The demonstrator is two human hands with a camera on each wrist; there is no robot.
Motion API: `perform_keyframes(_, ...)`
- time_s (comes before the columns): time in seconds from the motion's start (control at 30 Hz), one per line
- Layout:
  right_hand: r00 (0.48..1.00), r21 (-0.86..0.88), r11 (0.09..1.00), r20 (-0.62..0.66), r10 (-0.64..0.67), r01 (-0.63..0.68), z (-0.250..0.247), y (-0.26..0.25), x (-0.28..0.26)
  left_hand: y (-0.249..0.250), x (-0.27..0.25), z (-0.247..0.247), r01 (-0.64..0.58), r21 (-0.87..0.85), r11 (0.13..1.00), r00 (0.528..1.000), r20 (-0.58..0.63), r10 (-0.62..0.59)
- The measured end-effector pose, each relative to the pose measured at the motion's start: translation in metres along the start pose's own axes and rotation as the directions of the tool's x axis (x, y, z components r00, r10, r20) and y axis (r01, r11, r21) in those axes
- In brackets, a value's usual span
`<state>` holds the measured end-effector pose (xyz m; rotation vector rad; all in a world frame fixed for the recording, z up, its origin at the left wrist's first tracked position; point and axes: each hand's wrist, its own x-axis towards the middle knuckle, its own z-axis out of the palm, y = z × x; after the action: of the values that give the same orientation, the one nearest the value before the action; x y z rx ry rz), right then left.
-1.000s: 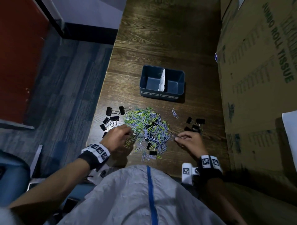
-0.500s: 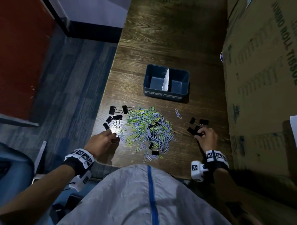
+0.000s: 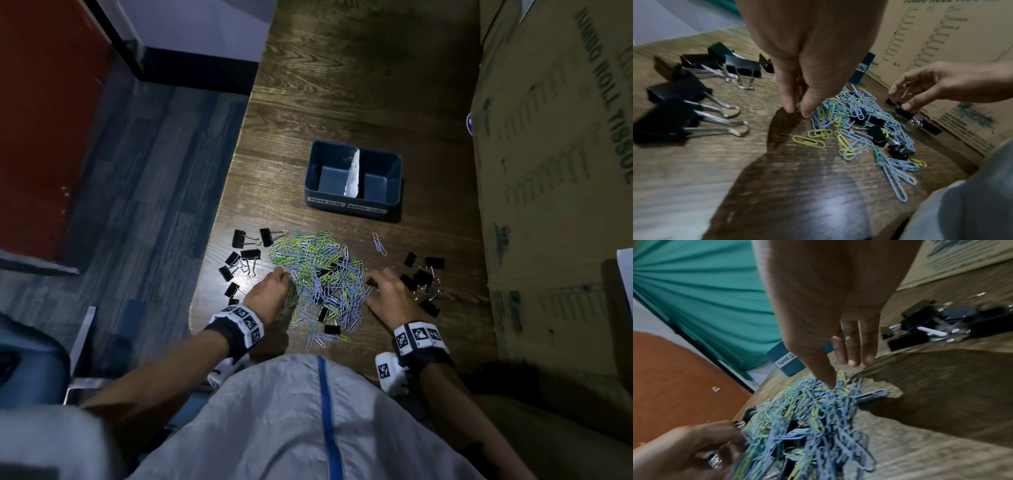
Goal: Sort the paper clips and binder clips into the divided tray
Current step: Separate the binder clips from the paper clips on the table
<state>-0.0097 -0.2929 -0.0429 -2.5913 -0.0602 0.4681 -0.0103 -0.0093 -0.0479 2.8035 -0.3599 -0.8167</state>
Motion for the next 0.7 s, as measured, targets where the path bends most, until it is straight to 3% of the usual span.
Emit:
perform_keyframes(0.1,1.000,-0.041,0.999,-0.028,-0.004,0.003,0.003,-0.007,0.008,0.010,0.005,-0.002,-0.084,-0.026,0.996,0.995,-0.063,0.083)
perform_keyframes(0.17,1.000,-0.084,0.996,-0.018,-0.009,0.007,0.005,-0.009,0.014,0.009,0.007,-0.006,-0.080,-0.080,0.994,0.986,-0.153,0.067)
perform_keyframes(0.27,1.000,-0.104,0.995,-0.016,0.007,-0.008,0.011,-0.012,0.021,0.006,0.015,-0.012,0.050,-0.158,0.986,0.969,-0.230,-0.086)
perform_keyframes(0.37,0.997,-0.130,0.989,0.031,0.076,-0.072,0.015,-0.018,0.026,0.013,0.027,-0.015,0.156,-0.127,0.979,0.964,-0.197,-0.179)
perform_keyframes(0.47,0.995,-0.155,0.987,0.089,0.049,-0.035,0.019,-0.023,0.025,0.027,0.034,-0.011,0.087,-0.053,0.995,0.987,-0.130,-0.093)
perform_keyframes(0.57,0.995,-0.165,0.985,0.099,-0.023,0.039,0.026,-0.018,0.020,0.036,0.038,-0.007,-0.065,-0.061,0.996,0.995,-0.081,0.060)
perform_keyframes(0.63,0.996,-0.146,0.989,0.082,-0.020,0.032,0.027,-0.011,0.017,0.035,0.037,-0.007,-0.174,-0.086,0.981,0.981,-0.100,0.165)
perform_keyframes(0.7,0.999,-0.120,0.993,0.038,-0.020,0.024,0.023,-0.008,0.017,0.029,0.036,-0.008,-0.211,-0.079,0.974,0.962,-0.192,0.193)
